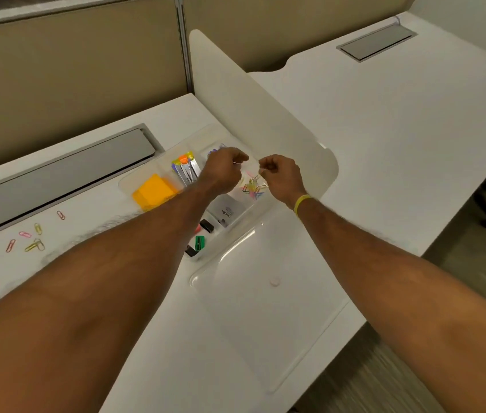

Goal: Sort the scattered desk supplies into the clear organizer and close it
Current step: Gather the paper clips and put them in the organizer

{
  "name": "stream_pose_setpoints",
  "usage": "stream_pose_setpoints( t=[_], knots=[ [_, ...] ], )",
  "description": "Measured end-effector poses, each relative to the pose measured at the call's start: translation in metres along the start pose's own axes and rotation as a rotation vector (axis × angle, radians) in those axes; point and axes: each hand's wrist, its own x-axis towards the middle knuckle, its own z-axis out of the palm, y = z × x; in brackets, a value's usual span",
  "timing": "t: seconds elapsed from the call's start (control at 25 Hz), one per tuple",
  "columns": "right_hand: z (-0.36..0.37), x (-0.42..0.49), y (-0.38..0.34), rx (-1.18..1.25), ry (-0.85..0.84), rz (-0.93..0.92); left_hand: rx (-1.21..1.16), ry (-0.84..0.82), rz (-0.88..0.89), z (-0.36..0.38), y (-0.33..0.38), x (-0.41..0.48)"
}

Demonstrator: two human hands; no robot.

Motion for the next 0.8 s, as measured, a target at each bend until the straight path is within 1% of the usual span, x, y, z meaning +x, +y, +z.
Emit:
stream_pose_setpoints(
  t=[0.08,0.2,0.36,0.48,0.64,0.8],
  knots=[
    [-0.003,0.000,0.006,-0.075,0.006,-0.041,0.033,0.029,0.012,0.001,-0.010,0.000],
    [-0.001,-0.007,0.013,-0.110,-0.036,-0.073,0.088,0.035,0.025,-0.001,-0.029,-0.013],
    [0.009,-0.026,0.007,-0.170,-0.086,-0.177,0.265,-0.015,0.099,-0.008,-0.047,-0.046],
    [0.020,-0.049,-0.004,-0.208,-0.167,-0.266,0.398,0.014,0.131,-0.019,-0.057,-0.077],
    [0.042,-0.088,-0.020,-0.301,-0.292,-0.339,0.448,0.011,0.097,-0.035,-0.077,-0.127],
    [0.066,-0.129,-0.033,-0.340,-0.393,-0.438,0.487,-0.019,-0.011,-0.053,-0.099,-0.181]
  ],
)
